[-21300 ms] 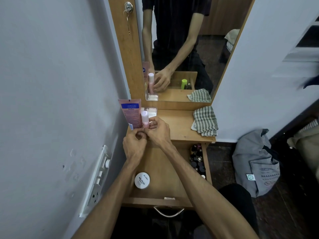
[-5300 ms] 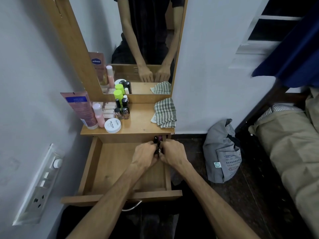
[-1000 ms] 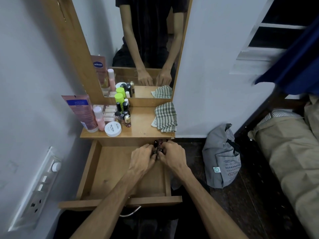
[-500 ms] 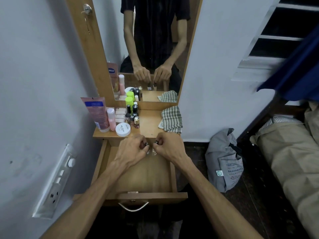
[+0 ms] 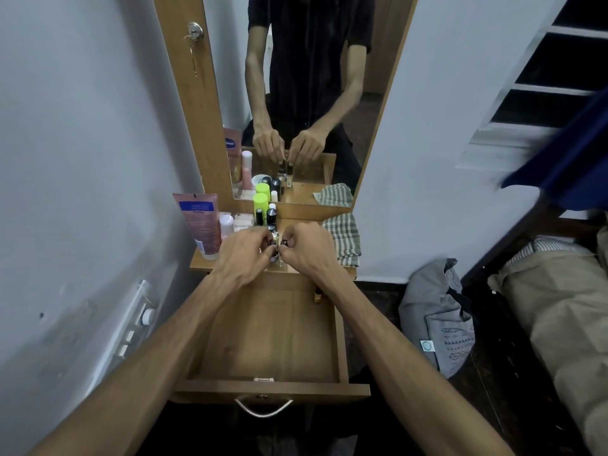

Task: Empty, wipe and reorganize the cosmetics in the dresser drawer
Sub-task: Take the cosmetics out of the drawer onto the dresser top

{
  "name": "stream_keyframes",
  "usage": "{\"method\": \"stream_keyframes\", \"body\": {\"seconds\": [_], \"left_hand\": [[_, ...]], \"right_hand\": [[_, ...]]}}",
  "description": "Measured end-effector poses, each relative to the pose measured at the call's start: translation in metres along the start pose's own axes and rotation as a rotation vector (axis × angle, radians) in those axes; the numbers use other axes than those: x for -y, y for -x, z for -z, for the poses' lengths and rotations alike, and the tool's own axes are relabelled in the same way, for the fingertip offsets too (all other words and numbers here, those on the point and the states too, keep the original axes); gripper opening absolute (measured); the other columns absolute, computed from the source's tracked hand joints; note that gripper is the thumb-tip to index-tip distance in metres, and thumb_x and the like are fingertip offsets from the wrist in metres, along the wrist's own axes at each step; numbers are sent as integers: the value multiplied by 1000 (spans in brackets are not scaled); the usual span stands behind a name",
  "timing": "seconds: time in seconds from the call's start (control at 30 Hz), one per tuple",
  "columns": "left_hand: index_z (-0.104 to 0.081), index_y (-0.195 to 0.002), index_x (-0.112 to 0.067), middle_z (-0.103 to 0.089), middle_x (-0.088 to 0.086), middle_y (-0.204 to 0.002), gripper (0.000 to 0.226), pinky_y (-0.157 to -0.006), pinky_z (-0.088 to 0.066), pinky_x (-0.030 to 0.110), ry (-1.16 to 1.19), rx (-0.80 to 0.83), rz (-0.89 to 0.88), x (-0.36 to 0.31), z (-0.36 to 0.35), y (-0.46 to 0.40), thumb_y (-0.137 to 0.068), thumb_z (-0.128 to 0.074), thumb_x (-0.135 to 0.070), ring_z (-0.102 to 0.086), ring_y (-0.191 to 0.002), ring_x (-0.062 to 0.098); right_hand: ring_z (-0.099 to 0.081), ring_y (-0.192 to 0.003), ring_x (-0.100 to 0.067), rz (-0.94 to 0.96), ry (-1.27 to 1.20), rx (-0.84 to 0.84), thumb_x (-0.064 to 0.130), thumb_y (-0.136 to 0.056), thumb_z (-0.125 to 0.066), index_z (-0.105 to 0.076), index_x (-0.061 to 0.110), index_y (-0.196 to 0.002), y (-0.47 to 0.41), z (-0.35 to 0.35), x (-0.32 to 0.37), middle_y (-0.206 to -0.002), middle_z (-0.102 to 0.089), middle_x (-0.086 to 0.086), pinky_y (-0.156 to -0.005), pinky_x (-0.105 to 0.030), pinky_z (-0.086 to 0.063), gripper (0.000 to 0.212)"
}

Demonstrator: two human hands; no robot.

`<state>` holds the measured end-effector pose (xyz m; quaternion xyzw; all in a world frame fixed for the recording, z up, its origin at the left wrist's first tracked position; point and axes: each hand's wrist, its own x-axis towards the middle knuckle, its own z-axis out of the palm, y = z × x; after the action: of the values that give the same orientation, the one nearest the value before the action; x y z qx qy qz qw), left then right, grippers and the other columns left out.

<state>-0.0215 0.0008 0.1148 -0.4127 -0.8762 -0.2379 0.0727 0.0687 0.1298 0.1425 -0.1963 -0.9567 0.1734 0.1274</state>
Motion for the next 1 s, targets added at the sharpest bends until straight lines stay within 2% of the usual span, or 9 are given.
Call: {"method": "stream_keyframes", "body": {"seconds": [0.07,0.3,0.43,0.67,0.8,0.93,1.0], "left_hand": [[-66,-100,-20,-74,-4,-92,15,-68,-49,33,-5,-3,7,3,-2,-4,-91,-65,-32,-66,-85,20],[-68,-104,-18,-75,-2,-93,19,-63,-39,31,-36,-2,40,10,-8,-8,-92,-65,-32,-68,-88,24],[-67,-104,-18,-75,-1,-90,20,-64,-44,34,-46,7,60,13,-13,-8,-93,-64,-34,-68,-87,26],[-67,-111,-16,-76,1,-92,28,-67,-48,35,-60,-14,78,11,-15,-5,-93,-63,-38,-69,-86,27],[-64,-115,-17,-75,-5,-89,34,-67,-54,36,-45,-69,66,9,-13,4,-91,-63,-41,-70,-81,23],[-63,-100,-17,-71,-6,-78,18,-57,-51,32,7,-158,35,7,-16,19,-92,-62,-33,-64,-67,17],[-61,-91,-18,-68,-6,-73,12,-54,-51,33,15,-153,15,2,-22,28,-92,-60,-30,-62,-62,15]], "right_hand": [[-68,-69,-19,10,9,3,32,-79,-67,-77,20,-86,-4,-3,0,-72,-72,4,-69,-36,-60,18],[-71,-81,-22,29,-16,16,33,-84,-69,-79,23,-101,-11,-9,-3,-84,-76,4,-77,-38,-60,22],[-71,-82,-21,25,-33,16,32,-84,-70,-78,24,-100,-12,-9,-5,-83,-76,5,-79,-38,-59,20],[-72,-88,-16,10,-51,-6,35,-82,-74,-77,25,-113,-8,-8,-11,-89,-77,9,-78,-33,-57,33],[-72,-87,-14,19,-57,-75,28,-84,-72,-78,22,-110,4,-6,-22,-88,-78,8,-81,-35,-58,28],[-71,-81,-11,3,-87,-100,25,-83,-72,-81,22,-99,23,-8,-36,-83,-78,9,-80,-35,-60,19],[-69,-80,-9,-23,-97,-90,25,-84,-72,-81,22,-97,33,-10,-45,-83,-77,9,-79,-34,-60,16]]}}
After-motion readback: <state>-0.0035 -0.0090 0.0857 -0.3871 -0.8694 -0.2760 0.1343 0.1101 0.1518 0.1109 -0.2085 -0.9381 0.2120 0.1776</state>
